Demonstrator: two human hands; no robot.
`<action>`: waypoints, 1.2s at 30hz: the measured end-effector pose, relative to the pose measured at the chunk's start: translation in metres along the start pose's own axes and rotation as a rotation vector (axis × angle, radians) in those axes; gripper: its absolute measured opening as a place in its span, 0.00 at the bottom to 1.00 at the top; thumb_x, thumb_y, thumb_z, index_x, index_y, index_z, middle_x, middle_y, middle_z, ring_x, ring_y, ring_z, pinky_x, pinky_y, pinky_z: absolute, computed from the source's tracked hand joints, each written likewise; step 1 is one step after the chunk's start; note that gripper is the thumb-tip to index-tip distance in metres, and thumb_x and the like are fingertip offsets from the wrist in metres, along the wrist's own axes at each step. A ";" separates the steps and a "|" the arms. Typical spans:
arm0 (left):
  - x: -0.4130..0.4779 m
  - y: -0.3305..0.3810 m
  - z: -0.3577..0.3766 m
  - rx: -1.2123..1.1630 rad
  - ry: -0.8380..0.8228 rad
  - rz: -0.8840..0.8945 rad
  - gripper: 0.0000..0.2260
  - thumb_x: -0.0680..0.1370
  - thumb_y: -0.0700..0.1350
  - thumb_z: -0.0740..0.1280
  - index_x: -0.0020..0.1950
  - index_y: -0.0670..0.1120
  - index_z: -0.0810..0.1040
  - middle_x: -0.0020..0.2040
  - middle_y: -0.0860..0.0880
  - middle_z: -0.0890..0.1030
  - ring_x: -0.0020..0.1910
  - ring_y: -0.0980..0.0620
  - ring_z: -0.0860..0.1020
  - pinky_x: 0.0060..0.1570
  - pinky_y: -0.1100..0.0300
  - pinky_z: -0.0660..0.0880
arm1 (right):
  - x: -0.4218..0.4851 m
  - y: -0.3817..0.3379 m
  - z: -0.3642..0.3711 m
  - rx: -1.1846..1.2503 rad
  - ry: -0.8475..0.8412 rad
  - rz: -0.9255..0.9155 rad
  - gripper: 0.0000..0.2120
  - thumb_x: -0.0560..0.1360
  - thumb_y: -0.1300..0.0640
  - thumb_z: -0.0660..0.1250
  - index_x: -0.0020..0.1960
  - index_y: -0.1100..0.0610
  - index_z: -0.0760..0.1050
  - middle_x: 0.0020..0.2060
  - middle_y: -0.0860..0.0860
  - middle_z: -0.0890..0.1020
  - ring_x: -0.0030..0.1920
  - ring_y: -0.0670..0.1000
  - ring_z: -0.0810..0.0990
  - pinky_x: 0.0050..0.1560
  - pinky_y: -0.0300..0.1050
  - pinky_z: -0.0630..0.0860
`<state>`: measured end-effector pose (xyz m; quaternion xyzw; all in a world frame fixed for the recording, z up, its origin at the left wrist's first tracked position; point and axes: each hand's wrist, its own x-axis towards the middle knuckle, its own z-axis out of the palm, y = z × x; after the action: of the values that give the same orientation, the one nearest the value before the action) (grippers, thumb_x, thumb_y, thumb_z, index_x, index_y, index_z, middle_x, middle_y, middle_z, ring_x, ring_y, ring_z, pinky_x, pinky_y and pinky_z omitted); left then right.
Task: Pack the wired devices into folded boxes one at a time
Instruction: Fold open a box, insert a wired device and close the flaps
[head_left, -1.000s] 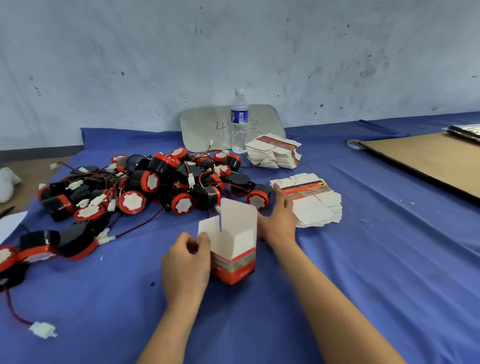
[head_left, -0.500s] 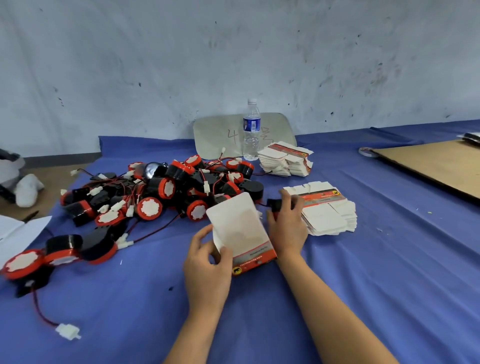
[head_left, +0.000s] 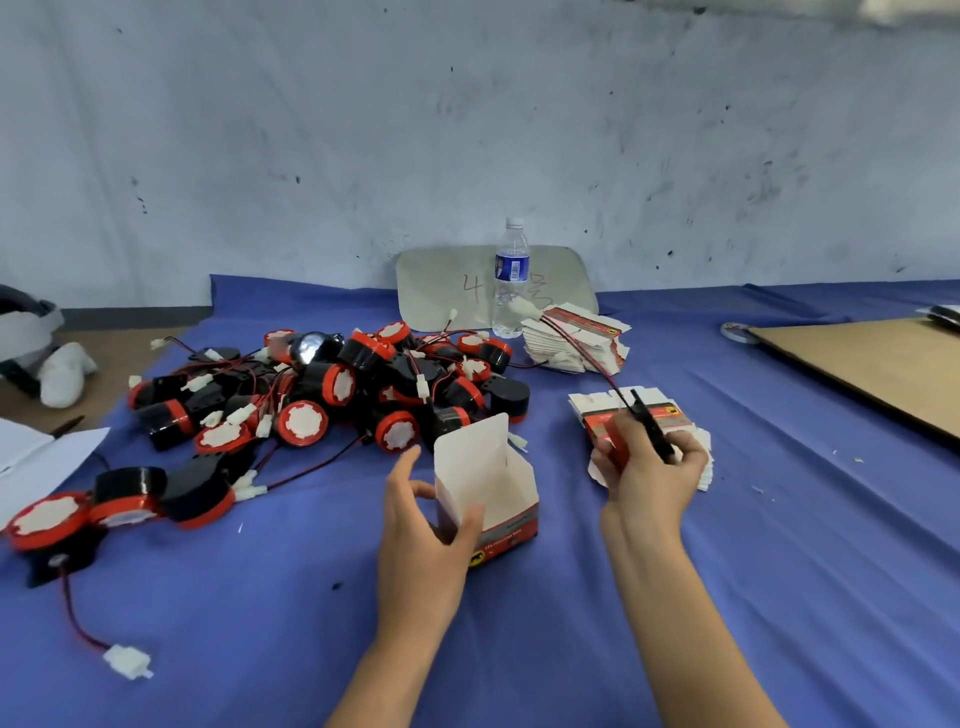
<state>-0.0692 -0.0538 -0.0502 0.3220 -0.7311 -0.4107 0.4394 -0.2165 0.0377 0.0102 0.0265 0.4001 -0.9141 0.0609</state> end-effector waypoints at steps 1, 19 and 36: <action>0.000 0.001 0.000 0.007 -0.009 0.009 0.36 0.69 0.54 0.73 0.72 0.62 0.57 0.50 0.59 0.73 0.34 0.52 0.75 0.33 0.57 0.71 | -0.005 -0.002 -0.003 0.031 -0.042 0.075 0.15 0.74 0.64 0.70 0.52 0.53 0.66 0.39 0.51 0.80 0.24 0.46 0.78 0.27 0.38 0.76; -0.010 0.027 -0.003 0.135 0.118 0.522 0.28 0.66 0.59 0.72 0.63 0.60 0.66 0.60 0.72 0.68 0.60 0.71 0.66 0.58 0.62 0.66 | -0.071 0.005 0.007 -0.455 -0.671 -0.254 0.07 0.76 0.59 0.69 0.52 0.49 0.81 0.44 0.47 0.84 0.37 0.44 0.77 0.42 0.38 0.75; -0.009 0.025 -0.002 -0.040 0.129 0.245 0.52 0.63 0.64 0.72 0.74 0.68 0.37 0.73 0.68 0.52 0.75 0.58 0.56 0.69 0.61 0.61 | -0.062 0.005 0.002 -0.639 -0.803 -0.429 0.16 0.64 0.48 0.77 0.50 0.42 0.78 0.44 0.41 0.83 0.47 0.46 0.82 0.48 0.36 0.76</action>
<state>-0.0668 -0.0351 -0.0307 0.2475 -0.7267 -0.3468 0.5388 -0.1547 0.0388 0.0140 -0.4259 0.5991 -0.6775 0.0263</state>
